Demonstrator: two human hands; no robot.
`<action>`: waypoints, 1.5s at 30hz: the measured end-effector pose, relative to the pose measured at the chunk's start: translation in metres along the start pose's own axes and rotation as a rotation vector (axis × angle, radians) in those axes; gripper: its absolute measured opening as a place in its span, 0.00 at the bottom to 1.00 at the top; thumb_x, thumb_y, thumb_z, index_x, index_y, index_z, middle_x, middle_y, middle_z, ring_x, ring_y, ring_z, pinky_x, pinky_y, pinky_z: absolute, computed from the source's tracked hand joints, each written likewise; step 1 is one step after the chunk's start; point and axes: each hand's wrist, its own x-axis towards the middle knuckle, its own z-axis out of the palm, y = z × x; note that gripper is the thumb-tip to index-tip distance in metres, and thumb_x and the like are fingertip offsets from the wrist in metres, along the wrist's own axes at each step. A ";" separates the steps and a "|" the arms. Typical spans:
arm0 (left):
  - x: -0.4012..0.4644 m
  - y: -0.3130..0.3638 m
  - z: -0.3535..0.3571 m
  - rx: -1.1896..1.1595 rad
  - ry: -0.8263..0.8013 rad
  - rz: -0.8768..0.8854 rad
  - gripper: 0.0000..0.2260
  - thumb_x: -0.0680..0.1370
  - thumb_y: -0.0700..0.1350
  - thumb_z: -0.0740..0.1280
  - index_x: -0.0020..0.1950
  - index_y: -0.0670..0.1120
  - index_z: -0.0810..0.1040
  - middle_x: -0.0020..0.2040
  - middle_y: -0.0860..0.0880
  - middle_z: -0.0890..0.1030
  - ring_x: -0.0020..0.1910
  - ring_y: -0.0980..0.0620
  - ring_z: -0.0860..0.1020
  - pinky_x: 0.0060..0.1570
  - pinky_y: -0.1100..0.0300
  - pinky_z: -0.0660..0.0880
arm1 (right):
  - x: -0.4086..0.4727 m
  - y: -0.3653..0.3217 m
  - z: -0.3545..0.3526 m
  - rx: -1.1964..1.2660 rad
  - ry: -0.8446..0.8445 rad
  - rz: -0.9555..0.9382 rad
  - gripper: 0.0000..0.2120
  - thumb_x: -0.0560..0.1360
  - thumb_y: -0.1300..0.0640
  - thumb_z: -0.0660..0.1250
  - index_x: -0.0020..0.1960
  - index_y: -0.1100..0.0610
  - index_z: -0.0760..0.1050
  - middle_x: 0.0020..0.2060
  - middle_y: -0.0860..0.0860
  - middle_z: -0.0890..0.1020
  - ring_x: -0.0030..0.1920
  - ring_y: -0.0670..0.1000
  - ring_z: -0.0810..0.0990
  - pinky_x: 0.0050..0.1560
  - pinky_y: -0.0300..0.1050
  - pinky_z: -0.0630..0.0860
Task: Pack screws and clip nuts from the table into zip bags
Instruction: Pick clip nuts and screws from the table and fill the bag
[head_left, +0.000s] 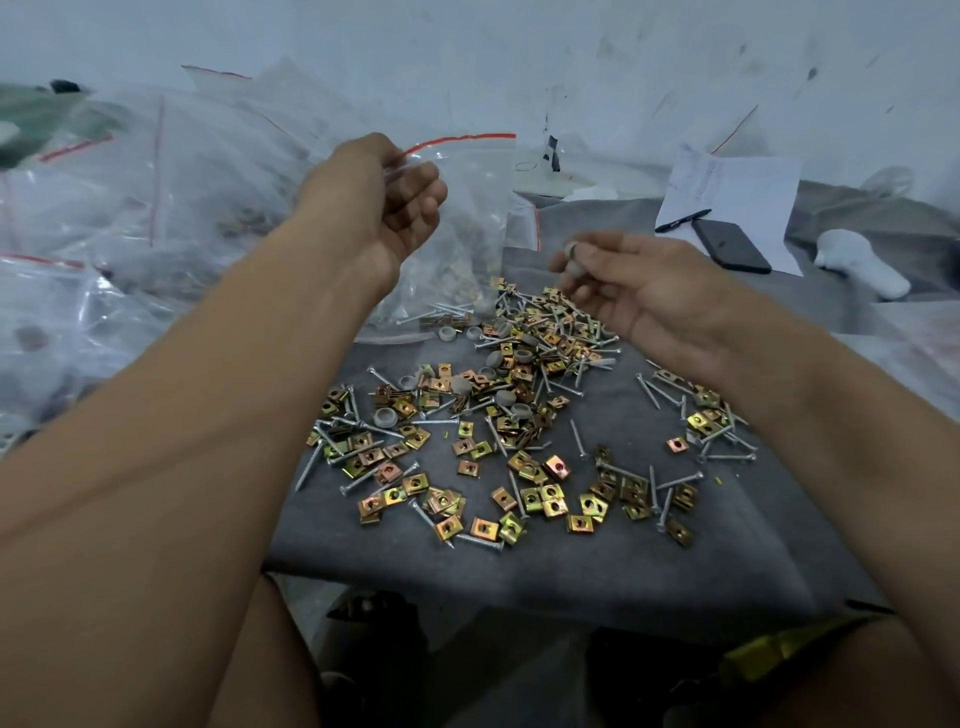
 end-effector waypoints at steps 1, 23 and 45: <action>0.001 -0.001 0.000 0.000 -0.001 0.002 0.11 0.84 0.38 0.61 0.42 0.42 0.73 0.30 0.47 0.81 0.29 0.51 0.81 0.30 0.64 0.76 | 0.000 -0.003 -0.002 0.117 0.012 0.035 0.05 0.81 0.67 0.65 0.55 0.65 0.78 0.45 0.58 0.85 0.41 0.48 0.83 0.43 0.37 0.81; -0.045 -0.025 0.024 1.023 -0.336 0.729 0.06 0.78 0.42 0.71 0.41 0.47 0.84 0.32 0.50 0.84 0.33 0.51 0.84 0.39 0.48 0.83 | -0.029 -0.024 0.022 -0.838 0.185 -0.556 0.06 0.76 0.63 0.75 0.53 0.58 0.83 0.40 0.49 0.87 0.39 0.46 0.87 0.46 0.48 0.85; -0.002 -0.004 -0.001 0.316 0.147 0.381 0.07 0.78 0.37 0.63 0.41 0.42 0.76 0.31 0.47 0.77 0.28 0.50 0.74 0.30 0.60 0.68 | -0.009 0.014 0.023 -1.381 -0.038 -0.254 0.15 0.74 0.45 0.77 0.57 0.50 0.85 0.50 0.46 0.85 0.51 0.46 0.81 0.53 0.42 0.76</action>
